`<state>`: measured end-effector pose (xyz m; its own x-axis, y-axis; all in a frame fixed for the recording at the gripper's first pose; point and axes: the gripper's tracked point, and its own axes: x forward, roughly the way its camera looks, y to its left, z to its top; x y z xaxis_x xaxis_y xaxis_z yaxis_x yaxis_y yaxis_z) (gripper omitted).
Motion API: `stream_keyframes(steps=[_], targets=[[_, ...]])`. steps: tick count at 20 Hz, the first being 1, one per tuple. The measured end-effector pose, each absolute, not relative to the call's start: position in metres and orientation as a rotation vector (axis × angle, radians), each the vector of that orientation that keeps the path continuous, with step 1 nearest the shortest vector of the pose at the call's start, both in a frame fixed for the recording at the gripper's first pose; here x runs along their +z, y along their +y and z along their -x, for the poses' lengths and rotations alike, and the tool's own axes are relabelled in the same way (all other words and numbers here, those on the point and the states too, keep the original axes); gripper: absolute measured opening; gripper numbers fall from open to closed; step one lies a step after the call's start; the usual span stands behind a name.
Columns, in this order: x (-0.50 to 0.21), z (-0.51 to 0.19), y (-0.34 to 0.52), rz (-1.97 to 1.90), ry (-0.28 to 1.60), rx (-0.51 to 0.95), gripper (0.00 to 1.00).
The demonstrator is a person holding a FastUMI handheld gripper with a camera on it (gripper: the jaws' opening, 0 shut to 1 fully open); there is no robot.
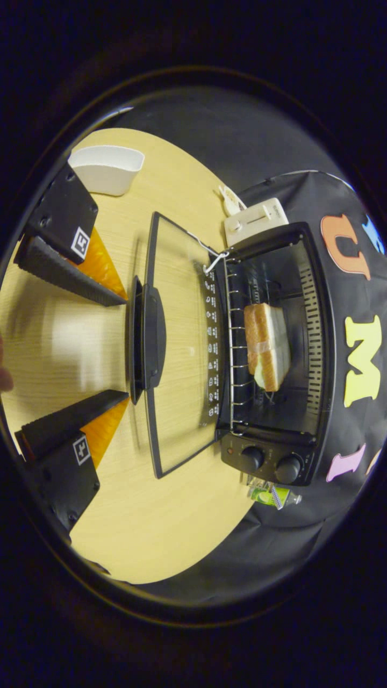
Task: Open the toaster oven, put the food inside, and close the toaster oven door.
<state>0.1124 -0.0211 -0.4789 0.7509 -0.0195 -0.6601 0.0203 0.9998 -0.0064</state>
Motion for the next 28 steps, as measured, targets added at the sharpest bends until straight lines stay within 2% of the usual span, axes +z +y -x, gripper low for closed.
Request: stream_keyframes(steps=[5,14,22,28], targets=[[-0.473,-0.110,-0.019,-0.009,0.728,-0.057,1.00],[-0.396,-0.123,-0.015,0.035,0.609,-0.062,1.00],[-0.255,-0.172,-0.011,0.015,0.358,-0.043,1.00],[-0.144,-0.158,-0.007,-0.009,0.199,-0.022,1.00]])
